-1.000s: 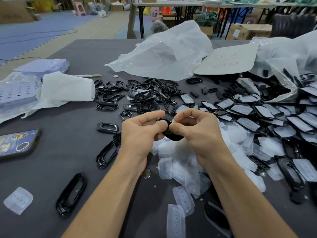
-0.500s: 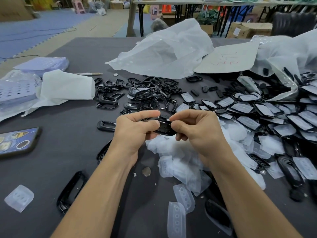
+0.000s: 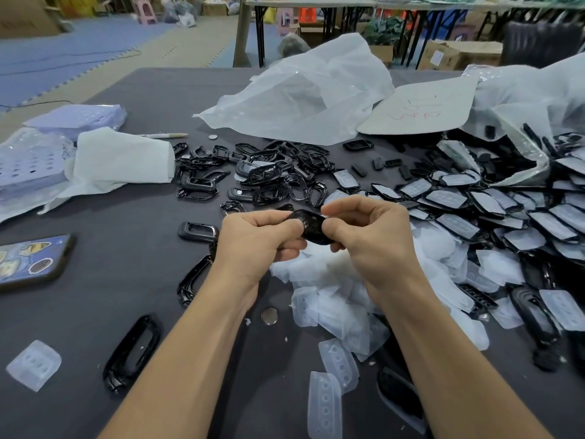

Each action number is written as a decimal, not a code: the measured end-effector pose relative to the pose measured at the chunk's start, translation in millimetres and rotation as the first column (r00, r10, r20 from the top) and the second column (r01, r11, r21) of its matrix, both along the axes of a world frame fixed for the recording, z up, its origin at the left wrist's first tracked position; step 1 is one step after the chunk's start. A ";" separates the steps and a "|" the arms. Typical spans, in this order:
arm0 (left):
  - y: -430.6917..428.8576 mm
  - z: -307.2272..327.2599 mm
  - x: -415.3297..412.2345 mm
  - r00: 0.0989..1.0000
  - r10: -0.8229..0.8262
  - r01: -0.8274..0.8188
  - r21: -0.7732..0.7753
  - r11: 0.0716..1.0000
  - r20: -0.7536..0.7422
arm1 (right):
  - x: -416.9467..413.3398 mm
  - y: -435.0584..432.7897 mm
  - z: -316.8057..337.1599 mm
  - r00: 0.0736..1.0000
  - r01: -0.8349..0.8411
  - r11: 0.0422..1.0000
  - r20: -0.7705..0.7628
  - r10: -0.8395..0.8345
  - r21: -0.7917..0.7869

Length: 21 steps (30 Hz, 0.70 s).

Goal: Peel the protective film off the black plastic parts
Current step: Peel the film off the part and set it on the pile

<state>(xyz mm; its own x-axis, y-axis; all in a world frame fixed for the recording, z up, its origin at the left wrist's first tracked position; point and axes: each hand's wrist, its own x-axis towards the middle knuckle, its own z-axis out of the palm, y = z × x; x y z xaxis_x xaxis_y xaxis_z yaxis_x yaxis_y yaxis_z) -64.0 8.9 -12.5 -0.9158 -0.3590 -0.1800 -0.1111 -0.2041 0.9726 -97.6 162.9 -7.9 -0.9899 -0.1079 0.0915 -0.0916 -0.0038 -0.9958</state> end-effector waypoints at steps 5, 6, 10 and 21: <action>1.3 -6.8 -4.5 0.993 0.111 -0.113 -0.065 0.991 -0.042 | 2.8 -5.1 -4.0 1.000 -0.008 0.988 -0.024 0.012 0.152; 2.7 -6.9 -3.8 0.995 0.094 -0.096 -0.051 0.994 -0.043 | 3.0 -5.8 -4.6 1.000 0.011 0.991 -0.019 -0.009 0.132; 5.4 -4.3 -3.1 0.998 0.058 -0.058 0.000 0.998 -0.028 | 5.7 -7.3 -1.8 0.999 0.013 0.994 -0.033 -0.010 0.106; -21.7 -0.2 -6.7 0.960 0.278 -0.278 -0.009 0.960 -0.035 | 19.1 -8.9 7.3 0.940 -0.012 0.407 -0.129 0.317 0.914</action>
<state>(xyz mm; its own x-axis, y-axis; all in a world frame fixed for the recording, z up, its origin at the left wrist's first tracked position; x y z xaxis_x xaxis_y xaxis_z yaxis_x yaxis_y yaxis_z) -70.6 -12.7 -12.6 -0.7849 -0.6025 -0.1444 -0.0193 -0.2091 0.9777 -78.6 154.0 -0.6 -0.8976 -0.4361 0.0647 -0.4268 0.8226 -0.3756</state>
